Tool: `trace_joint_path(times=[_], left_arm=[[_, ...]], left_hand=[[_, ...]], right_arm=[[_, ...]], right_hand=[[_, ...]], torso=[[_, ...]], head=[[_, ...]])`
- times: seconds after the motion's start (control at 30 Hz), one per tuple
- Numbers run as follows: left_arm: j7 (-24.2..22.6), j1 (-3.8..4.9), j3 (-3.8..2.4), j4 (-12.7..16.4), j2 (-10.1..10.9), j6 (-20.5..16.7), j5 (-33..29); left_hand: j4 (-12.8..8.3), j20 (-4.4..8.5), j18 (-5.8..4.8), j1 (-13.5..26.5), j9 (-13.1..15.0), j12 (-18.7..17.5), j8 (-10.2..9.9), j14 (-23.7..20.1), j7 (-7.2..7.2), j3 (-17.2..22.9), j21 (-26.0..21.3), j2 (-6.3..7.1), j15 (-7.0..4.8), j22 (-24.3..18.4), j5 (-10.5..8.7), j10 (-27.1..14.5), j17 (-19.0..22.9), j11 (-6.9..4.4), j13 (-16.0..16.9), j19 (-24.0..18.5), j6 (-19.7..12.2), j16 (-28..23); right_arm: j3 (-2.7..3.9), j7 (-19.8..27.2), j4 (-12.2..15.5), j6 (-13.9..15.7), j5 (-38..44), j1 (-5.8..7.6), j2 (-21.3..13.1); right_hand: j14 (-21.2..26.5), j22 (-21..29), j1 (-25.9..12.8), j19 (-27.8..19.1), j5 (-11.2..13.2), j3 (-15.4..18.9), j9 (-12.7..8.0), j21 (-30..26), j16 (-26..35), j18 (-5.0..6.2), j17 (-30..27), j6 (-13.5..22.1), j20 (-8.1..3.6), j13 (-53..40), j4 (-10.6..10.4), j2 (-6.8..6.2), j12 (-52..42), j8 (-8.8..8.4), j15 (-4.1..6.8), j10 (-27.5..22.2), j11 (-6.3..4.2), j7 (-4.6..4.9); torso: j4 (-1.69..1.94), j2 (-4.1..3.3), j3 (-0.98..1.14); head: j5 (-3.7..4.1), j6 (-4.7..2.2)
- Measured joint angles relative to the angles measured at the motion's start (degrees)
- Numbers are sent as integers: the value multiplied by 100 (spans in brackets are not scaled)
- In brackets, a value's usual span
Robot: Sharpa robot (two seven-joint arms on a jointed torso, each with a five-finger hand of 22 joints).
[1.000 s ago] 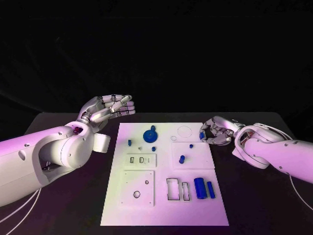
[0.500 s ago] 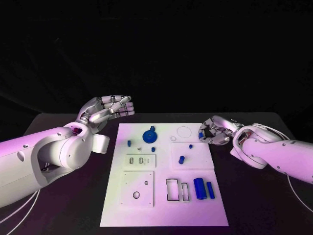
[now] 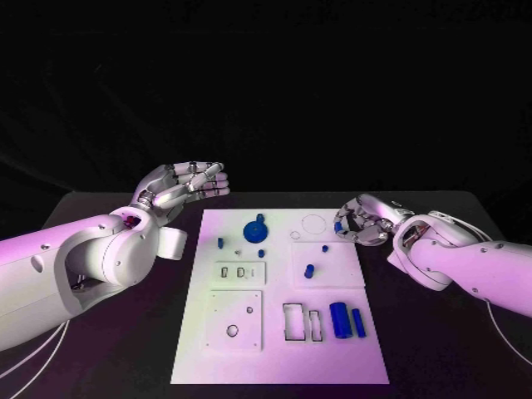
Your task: Assemble the parts on the task board
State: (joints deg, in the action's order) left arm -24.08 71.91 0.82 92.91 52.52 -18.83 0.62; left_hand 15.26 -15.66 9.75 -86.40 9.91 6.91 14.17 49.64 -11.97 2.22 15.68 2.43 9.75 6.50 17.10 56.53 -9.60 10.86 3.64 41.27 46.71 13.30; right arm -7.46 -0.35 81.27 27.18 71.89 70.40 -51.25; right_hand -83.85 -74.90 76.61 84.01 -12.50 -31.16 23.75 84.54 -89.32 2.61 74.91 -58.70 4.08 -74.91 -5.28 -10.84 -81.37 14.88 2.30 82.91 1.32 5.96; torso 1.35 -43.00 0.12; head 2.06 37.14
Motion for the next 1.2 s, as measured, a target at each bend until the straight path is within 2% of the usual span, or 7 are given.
trace_joint_path(times=[0.23, 0.33, 0.47, 0.67, 0.9, 1.0, 1.2], left_arm=[[9, 0, 2, -48, -13, 3, 0], [14, 0, 8, -86, -41, 5, 0], [19, 0, 20, -136, -83, 8, 0], [26, 1, 37, -189, -154, 15, 0], [36, 1, 52, -215, -205, 28, 0], [39, 1, 53, -218, -212, 29, 0], [46, 1, 55, -217, -222, 32, 0]], left_hand=[[0, 0, 0, 0, 0, 0, 0, 0, 0, 0, 0, 0, 0, -5, 0, 0, 0, 0, 0, 0, 0, 0], [0, 0, 0, 0, 0, 0, 0, 0, 0, 0, 1, 0, 0, -5, 0, 0, 0, 0, 0, 0, 0, -21], [0, 0, 0, 0, 0, 0, 0, 0, 0, 0, 1, 0, 0, -5, 0, 0, 0, 0, 0, 0, 0, -22], [0, 0, 0, 0, 0, 1, 0, 0, 0, 0, 1, 0, 0, -5, 0, 0, 0, 0, 0, 0, 0, -22], [0, 0, 0, 0, 0, 1, 0, 0, 0, 0, 1, 0, 0, -10, 0, 0, 0, 0, 6, 0, 0, -22], [0, 0, 0, 0, 1, 1, 0, 0, 0, 0, 1, 0, 0, -10, 0, 0, 0, 0, 5, 0, 0, -22], [0, 0, 0, 0, 1, 1, 0, 0, 0, 0, 1, 0, 0, -10, 0, 0, 0, 0, 5, 0, 0, -21]], right_arm=[[17, -446, 799, 103, 164, 133, -7], [18, -678, 1007, 127, 242, 155, 124], [15, -964, 1136, 146, 348, 163, 444], [-5, -1306, 1127, 150, 525, 134, 924], [-43, -1587, 963, 149, 718, -31, 1383], [-62, -1668, 881, 145, 811, -100, 1563], [-89, -1753, 704, 135, 966, -229, 1843]], right_hand=[[-19, -2, -31, 0, 12, -1, -1, 0, 0, 0, 0, 0, 0, 0, -1, 30, 0, 0, 19, 0, 0, 0], [-19, -5, -39, 0, 22, -1, -1, 0, 0, 0, 0, 0, 0, 0, -1, 36, 0, 0, 19, 0, 0, 0], [-19, -5, -51, 0, 23, -1, -2, 0, 0, 0, 0, 1, 0, 0, -1, 25, 0, 0, 19, 0, 0, -1], [-18, -4, -63, 0, 30, -16, -1, 0, 0, 0, 0, 2, 1, -4, 15, 12, 0, 0, 19, 0, 0, -2], [-18, -4, -63, 0, 41, -17, -1, 0, 0, 0, 0, 10, 1, -4, 15, 12, 0, 0, 18, 10, -11, -10], [-18, -4, -88, 0, 43, -17, -1, 0, 0, 0, 0, 10, 1, -4, 15, -10, 0, 0, 18, 20, -21, -10], [-18, -3, -124, 0, 45, -16, -1, 0, 0, 0, 0, 11, 1, -4, 15, -2, 0, 0, 18, 20, -20, -11]], torso=[[-19, 29, -20], [-26, 51, -33], [-26, 82, -49], [-25, 133, -79], [-13, 166, -107], [-14, 169, -112], [-11, 169, -116]], head=[[-12, 14], [-23, 46], [-46, 82], [-92, 142], [-155, 201], [-185, 221], [-186, 251]])
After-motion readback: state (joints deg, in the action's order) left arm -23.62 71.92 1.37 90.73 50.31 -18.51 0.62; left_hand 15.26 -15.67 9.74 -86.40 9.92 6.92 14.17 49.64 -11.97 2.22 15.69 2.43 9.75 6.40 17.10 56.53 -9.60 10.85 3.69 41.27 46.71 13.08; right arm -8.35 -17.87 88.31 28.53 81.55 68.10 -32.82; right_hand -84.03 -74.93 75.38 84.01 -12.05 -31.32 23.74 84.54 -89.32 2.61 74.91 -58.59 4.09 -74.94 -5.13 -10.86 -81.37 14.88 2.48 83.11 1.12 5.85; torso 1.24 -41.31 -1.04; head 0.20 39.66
